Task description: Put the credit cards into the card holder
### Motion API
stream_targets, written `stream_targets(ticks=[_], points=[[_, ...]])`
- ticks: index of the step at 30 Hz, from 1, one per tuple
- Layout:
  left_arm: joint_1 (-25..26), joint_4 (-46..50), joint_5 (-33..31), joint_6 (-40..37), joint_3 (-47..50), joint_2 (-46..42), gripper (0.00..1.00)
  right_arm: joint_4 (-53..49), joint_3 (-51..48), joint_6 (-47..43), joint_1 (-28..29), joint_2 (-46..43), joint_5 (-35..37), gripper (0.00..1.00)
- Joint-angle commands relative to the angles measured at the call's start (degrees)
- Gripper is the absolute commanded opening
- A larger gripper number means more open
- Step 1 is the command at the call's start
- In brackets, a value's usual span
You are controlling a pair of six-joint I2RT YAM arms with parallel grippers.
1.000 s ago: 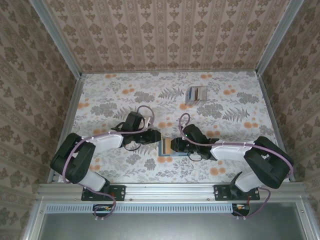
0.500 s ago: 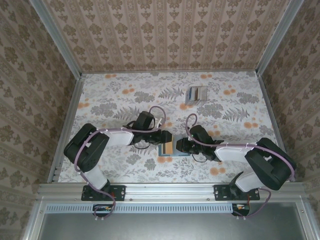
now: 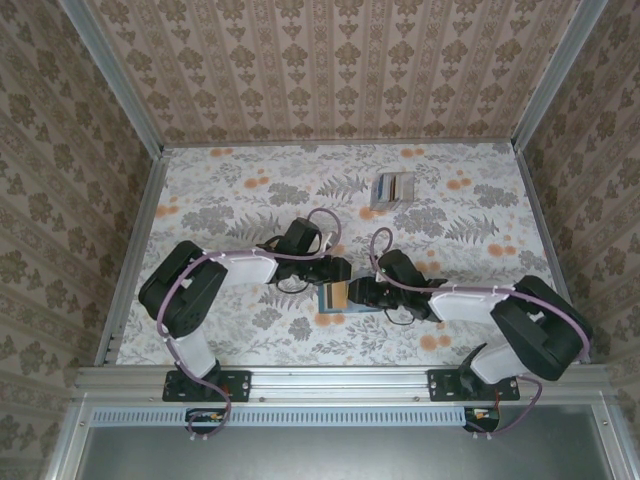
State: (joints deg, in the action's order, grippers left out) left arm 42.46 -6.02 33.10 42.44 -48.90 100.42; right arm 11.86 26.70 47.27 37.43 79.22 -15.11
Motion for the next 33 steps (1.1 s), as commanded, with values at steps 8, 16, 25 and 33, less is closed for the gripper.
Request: stream_targets(ticks=[8, 16, 25, 33], points=[[-0.85, 3.91, -1.77, -1.84, -0.93, -1.05, 0.47, -16.15, -0.21, -4.46, -2.62, -13.35, 6.57, 0.44], [-1.50, 4.16, -1.90, -2.27, -0.58, -1.63, 0.47, -17.90, 1.48, -5.79, -2.45, -13.46, 4.58, 0.44], [-1.74, 2.35, -2.32, -0.96, 1.33, -2.59, 0.47, -11.93, 2.58, -5.38, -1.48, -5.35, 0.31, 0.44], [-1.91, 2.22, -2.26, -0.88, 1.97, -3.30, 0.46, -13.19, 3.55, -5.77, -1.39, -5.29, 1.20, 0.34]])
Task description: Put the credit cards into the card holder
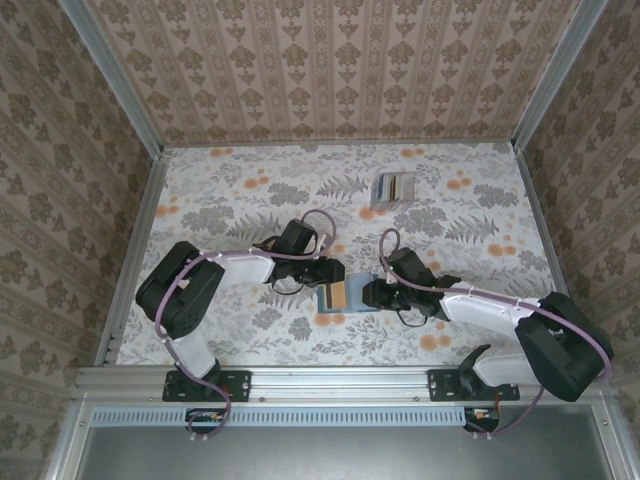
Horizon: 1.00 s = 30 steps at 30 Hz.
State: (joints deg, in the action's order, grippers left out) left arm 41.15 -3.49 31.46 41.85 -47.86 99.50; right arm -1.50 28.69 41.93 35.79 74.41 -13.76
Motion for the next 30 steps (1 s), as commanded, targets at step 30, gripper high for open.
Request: stream_targets(ticks=[30], points=[[-1.44, -1.08, 0.69, -0.36, 1.07, -0.98, 0.46, 0.64, 3.57, -2.82, 0.24, 7.50, -0.23, 0.37]])
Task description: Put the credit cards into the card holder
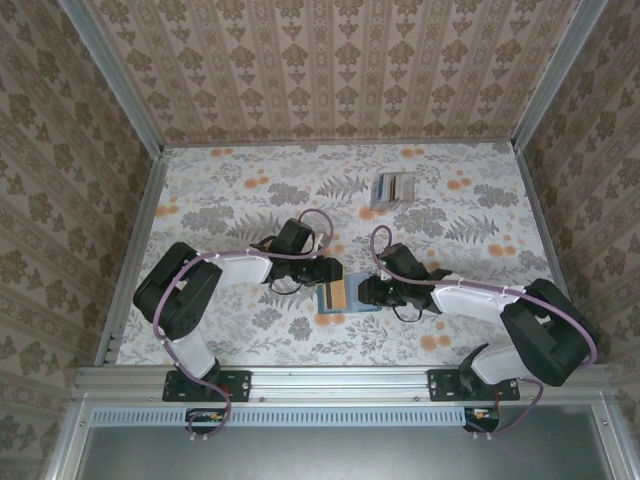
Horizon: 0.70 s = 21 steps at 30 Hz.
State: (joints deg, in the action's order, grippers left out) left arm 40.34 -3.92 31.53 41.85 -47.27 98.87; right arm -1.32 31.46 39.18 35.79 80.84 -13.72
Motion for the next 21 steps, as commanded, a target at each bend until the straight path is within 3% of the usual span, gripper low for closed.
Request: stream_targets(ticks=[1, 9, 21], points=[[-0.65, -0.58, 0.56, -0.29, 0.47, -0.41, 0.46, 0.10, 0.88, -0.15, 0.25, 0.80, -0.19, 0.38], [-0.80, -0.45, 0.59, -0.47, 0.38, -0.52, 0.46, -7.26, 2.46, -3.92, 0.24, -4.72, 3.61, 0.41], [-0.81, -0.14, 0.62, -0.45, 0.25, -0.78, 0.46, -2.55, 1.23, -2.37, 0.25, -1.56, 1.14, 0.41]])
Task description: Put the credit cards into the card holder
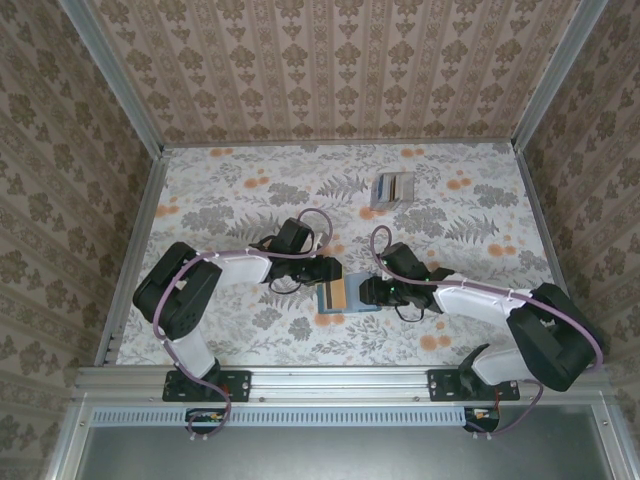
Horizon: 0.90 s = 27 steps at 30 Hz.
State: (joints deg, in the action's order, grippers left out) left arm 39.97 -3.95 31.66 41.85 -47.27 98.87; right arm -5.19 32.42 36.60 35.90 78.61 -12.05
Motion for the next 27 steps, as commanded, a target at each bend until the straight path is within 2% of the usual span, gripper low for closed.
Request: stream_targets(ticks=[1, 18, 27], points=[[-0.46, -0.02, 0.47, -0.54, 0.25, -0.72, 0.46, 1.41, 0.27, 0.15, 0.20, 0.67, -0.51, 0.41], [-0.42, -0.90, 0.41, -0.14, 0.87, -0.32, 0.46, 3.49, -0.25, 1.10, 0.31, 4.05, -1.74, 0.40], [-0.44, -1.20, 0.26, 0.05, 0.95, -0.35, 0.46, 3.96, -0.17, 1.68, 0.40, 2.59, -2.54, 0.40]])
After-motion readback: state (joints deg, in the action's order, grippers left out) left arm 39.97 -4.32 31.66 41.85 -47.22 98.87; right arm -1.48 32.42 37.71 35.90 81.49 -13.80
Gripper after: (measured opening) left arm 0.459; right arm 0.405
